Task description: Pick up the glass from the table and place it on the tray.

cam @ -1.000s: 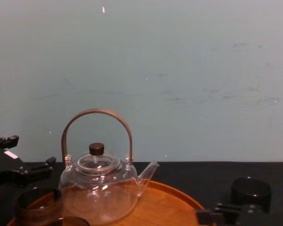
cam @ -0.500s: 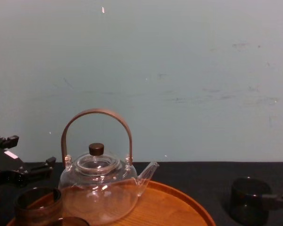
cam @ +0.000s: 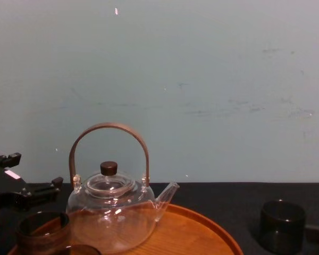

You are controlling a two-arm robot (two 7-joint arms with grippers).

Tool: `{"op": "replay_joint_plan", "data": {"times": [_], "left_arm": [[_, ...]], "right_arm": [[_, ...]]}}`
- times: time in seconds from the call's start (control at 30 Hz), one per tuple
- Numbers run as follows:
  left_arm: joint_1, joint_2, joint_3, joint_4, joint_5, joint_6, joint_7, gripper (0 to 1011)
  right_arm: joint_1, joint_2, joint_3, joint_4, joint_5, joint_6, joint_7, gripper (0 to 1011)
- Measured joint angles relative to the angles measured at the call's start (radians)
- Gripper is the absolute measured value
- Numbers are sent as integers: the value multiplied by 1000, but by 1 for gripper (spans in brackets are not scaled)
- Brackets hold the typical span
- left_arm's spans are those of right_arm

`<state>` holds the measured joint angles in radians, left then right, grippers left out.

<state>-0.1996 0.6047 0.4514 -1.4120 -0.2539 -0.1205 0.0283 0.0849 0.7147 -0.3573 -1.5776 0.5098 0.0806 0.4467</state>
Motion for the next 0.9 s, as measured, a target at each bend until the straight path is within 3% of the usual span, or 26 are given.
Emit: {"op": "replay_joint_plan", "data": {"times": [0.23,0.9], "left_arm": [[0,0,0,0,0,0,0,1001],[0,0,0,0,0,0,0,1001]], "right_arm": [[36,-51,7,48,-27,36,-37,1002],[143,-168,4,194,-92,81,-44,1002]]}}
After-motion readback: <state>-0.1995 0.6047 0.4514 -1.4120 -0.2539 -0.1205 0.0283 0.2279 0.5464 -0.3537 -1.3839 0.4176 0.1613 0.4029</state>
